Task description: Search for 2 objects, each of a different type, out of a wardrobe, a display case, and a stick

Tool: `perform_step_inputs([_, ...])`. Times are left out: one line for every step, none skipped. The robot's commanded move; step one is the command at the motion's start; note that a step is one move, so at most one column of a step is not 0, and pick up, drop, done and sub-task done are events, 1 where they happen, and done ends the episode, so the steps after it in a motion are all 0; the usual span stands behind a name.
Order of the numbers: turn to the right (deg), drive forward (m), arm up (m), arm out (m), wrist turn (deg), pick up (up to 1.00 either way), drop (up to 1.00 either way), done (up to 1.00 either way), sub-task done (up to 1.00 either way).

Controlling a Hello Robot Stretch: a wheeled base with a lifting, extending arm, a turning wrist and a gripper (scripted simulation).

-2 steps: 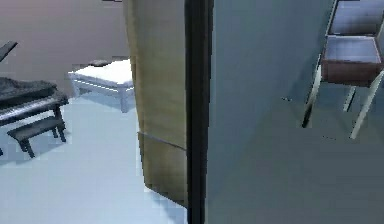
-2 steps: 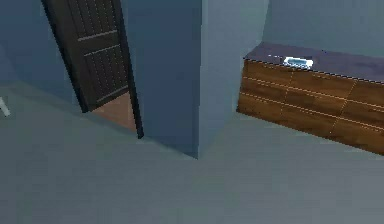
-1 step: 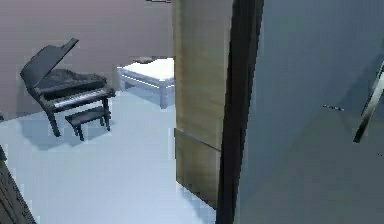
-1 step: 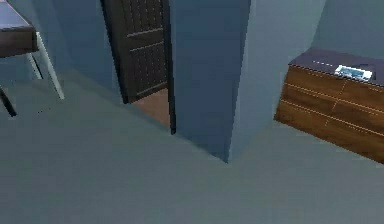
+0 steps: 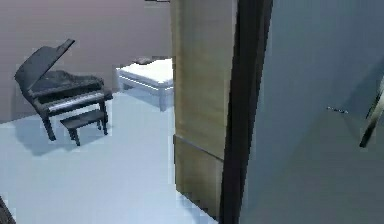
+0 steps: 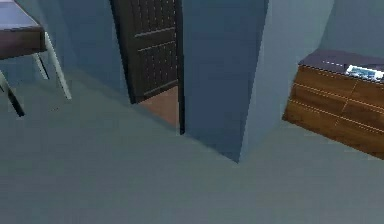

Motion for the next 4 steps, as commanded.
perform_step_inputs([6.0, 0.0, 0.0, 0.0, 0.0, 0.0, 0.0, 0.0, 0.0])
perform_step_inputs([0.0, 0.35, 0.0, 0.0, 0.0, 0.0, 0.0, 0.0, 0.0])
perform_step_inputs([15.0, 0.0, 0.0, 0.0, 0.0, 0.0, 0.0, 0.0, 0.0])
perform_step_inputs([0.0, 0.0, 0.0, 0.0, 0.0, 0.0, 0.0, 1.0, 0.0])
